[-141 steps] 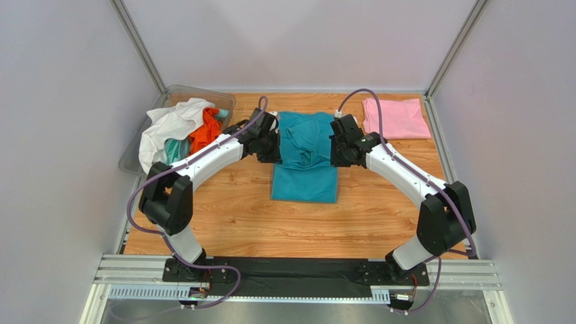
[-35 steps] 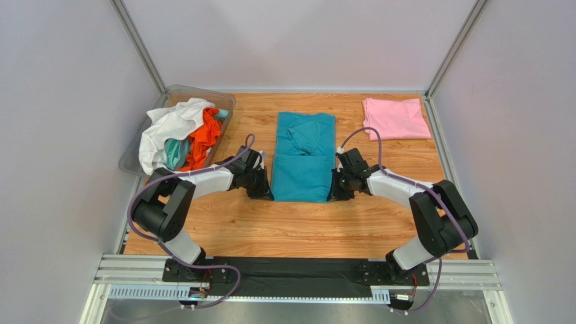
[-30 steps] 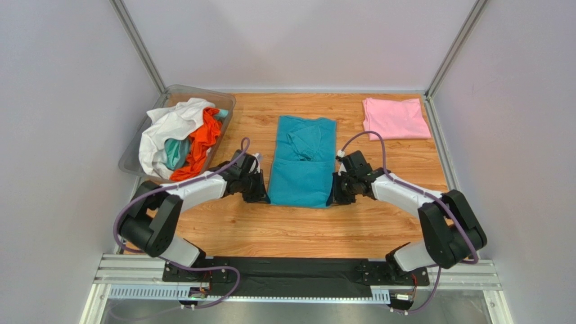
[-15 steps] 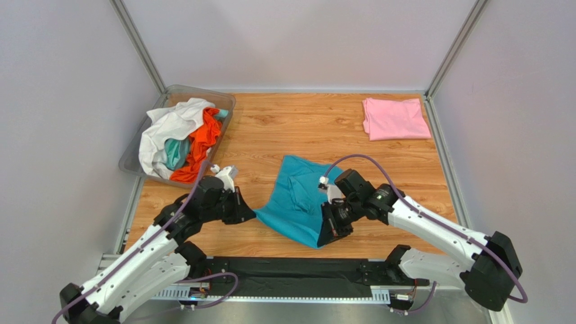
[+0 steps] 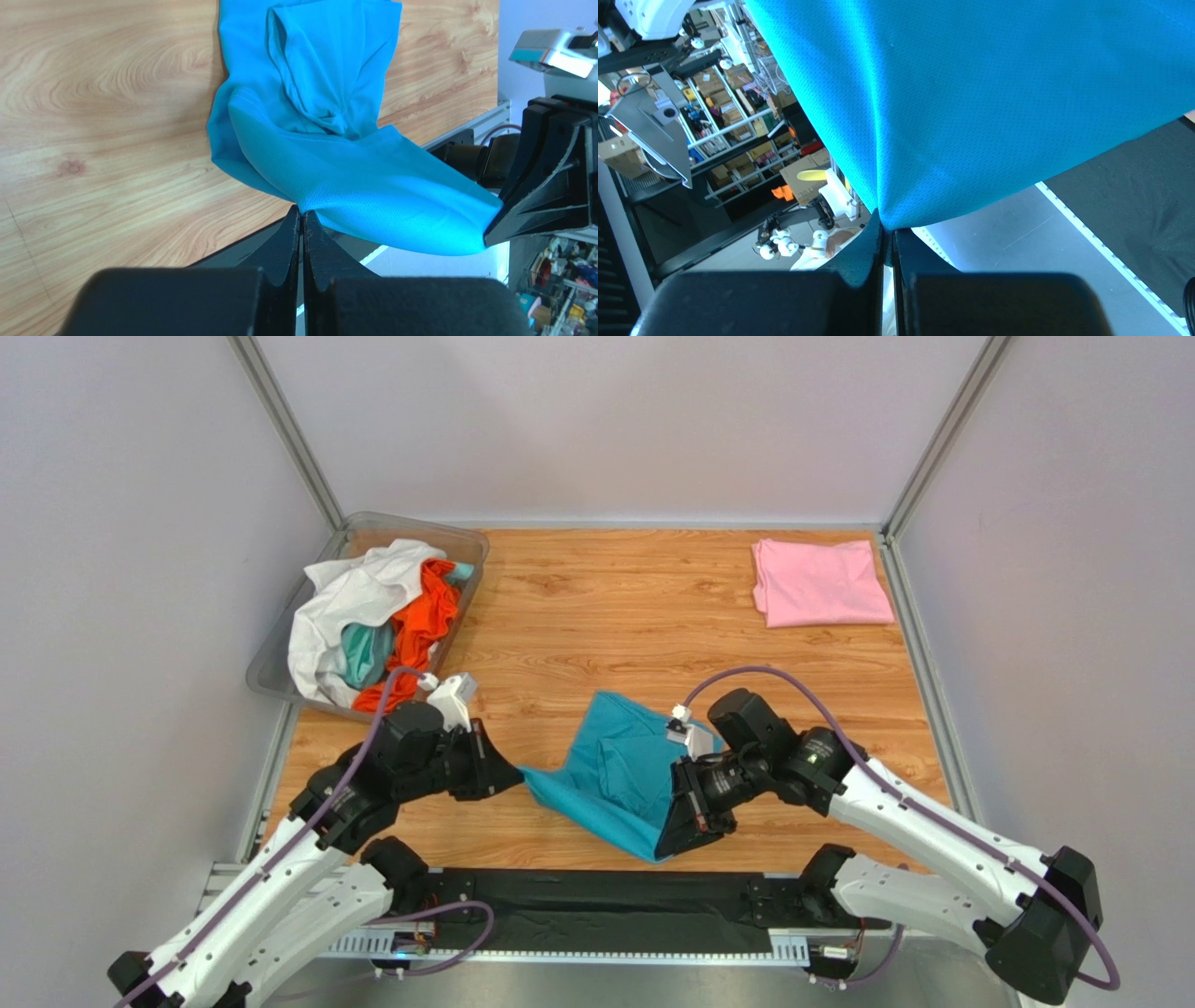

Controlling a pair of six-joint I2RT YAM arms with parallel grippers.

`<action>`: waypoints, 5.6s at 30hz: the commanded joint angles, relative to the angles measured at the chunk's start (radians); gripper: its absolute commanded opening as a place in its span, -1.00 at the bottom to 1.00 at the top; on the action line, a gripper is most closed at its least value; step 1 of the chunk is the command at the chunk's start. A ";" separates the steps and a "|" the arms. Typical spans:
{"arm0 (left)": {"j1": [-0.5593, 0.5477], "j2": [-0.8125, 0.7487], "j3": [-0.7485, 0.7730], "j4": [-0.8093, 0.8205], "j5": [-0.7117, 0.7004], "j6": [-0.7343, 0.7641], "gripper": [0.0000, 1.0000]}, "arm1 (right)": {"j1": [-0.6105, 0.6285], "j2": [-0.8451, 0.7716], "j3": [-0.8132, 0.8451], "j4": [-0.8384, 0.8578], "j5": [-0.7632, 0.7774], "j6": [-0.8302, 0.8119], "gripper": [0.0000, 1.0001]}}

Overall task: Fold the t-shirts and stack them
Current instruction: Fold the tshirt

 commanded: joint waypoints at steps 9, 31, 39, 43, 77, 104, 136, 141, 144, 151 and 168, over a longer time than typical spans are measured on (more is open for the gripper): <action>0.003 0.276 0.144 0.168 -0.096 0.070 -1.00 | -0.208 -0.039 -0.021 -0.052 0.033 -0.006 -1.00; 0.003 0.855 0.475 0.283 -0.181 0.139 -1.00 | -0.572 0.246 0.039 -0.010 0.072 -0.228 -1.00; 0.006 1.070 0.591 0.277 -0.185 0.149 -1.00 | -0.641 0.390 0.031 0.166 0.067 -0.233 -0.98; 0.011 1.152 0.642 0.277 -0.185 0.149 -1.00 | -0.690 0.476 0.041 0.208 0.089 -0.251 -0.92; 0.021 0.856 0.386 0.362 -0.003 0.119 0.99 | -0.448 0.344 0.080 0.306 0.256 -0.285 1.00; -0.005 1.044 0.507 0.386 0.076 0.145 0.99 | -0.592 0.756 0.249 0.320 0.437 -0.428 1.00; -0.054 1.090 0.262 0.607 0.165 0.041 0.99 | -0.460 0.349 -0.268 0.518 0.302 -0.237 1.00; -0.060 1.078 0.213 0.635 0.172 0.015 0.99 | -0.484 0.328 -0.265 0.487 0.309 -0.263 1.00; -0.068 1.046 0.194 0.623 0.163 0.011 0.99 | -0.484 0.270 -0.197 0.383 0.338 -0.311 1.00; -0.115 0.827 0.231 0.434 0.021 0.056 0.99 | -0.484 0.003 0.066 0.048 0.472 -0.400 1.00; -0.118 0.173 0.211 -0.132 -0.682 0.012 0.99 | -0.484 -0.059 0.080 -0.012 0.826 -0.277 1.00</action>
